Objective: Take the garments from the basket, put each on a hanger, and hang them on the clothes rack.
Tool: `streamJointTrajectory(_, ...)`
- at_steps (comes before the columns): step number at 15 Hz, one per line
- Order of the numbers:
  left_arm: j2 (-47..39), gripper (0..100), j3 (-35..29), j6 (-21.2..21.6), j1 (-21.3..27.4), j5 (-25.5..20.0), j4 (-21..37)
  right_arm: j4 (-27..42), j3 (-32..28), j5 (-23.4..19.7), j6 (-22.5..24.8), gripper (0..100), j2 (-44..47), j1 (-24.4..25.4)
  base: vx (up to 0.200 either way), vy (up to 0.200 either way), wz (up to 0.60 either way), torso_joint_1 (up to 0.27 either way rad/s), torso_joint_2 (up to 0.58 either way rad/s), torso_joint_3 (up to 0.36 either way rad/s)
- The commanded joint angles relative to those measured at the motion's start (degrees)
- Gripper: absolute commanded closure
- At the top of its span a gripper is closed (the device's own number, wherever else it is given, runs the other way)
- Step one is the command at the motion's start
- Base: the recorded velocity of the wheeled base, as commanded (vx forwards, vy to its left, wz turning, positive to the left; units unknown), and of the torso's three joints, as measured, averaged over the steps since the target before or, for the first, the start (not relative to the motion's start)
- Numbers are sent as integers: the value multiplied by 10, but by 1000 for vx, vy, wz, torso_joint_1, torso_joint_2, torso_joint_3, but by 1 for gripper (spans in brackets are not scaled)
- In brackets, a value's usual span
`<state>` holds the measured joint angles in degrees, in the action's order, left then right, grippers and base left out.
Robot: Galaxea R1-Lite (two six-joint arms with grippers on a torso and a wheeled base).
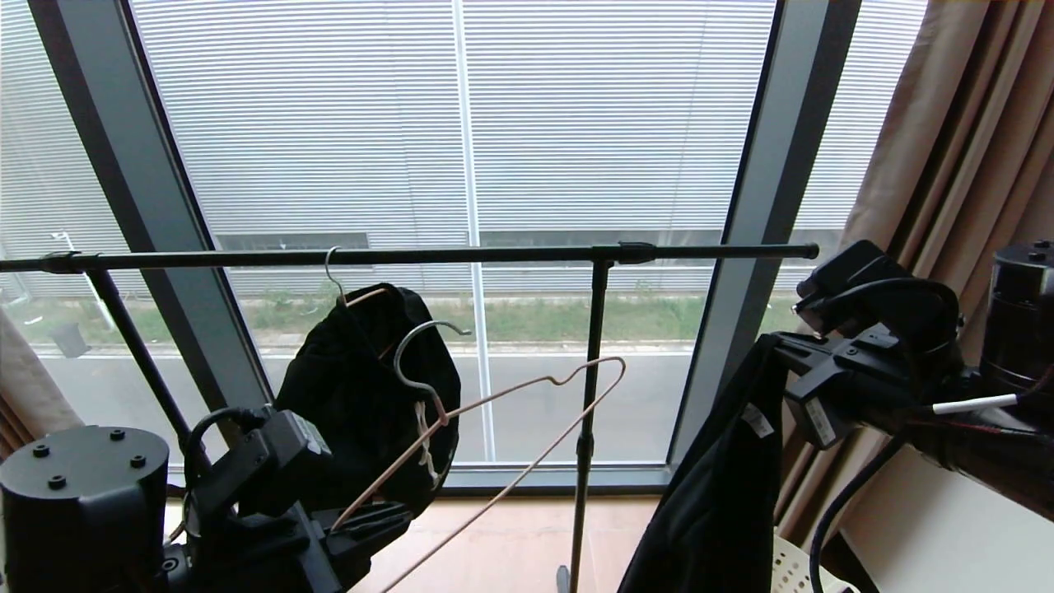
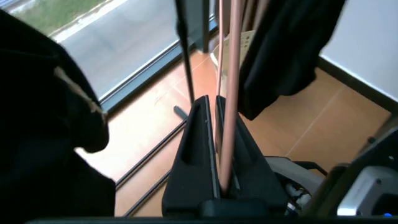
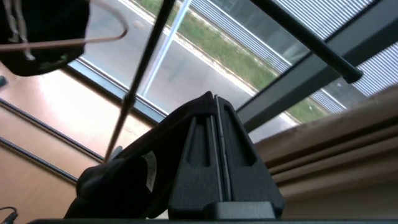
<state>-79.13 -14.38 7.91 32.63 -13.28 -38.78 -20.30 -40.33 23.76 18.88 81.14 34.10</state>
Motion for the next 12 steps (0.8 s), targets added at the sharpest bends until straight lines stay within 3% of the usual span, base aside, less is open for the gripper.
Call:
streamJointTrajectory(1,5,100,21,9,5,-3,-16,0,-4,23,0,100,10,1,0,0,0,0,0,0)
streamJointTrajectory(3,4,100,20,10,6,-10,-27,-4,-9,58,-2,100,30,11,0,0,0,0,0,0)
streamJointTrajectory(4,-1,100,22,11,6,-35,-29,-36,-9,93,-3,100,53,20,0,0,0,0,0,0)
streamJointTrajectory(7,-25,100,21,11,10,-57,-35,-116,-6,132,-3,100,95,20,0,0,0,0,0,0)
streamJointTrajectory(12,-84,100,30,5,34,-65,-116,-134,-2,132,-4,100,104,48,0,0,0,0,0,0)
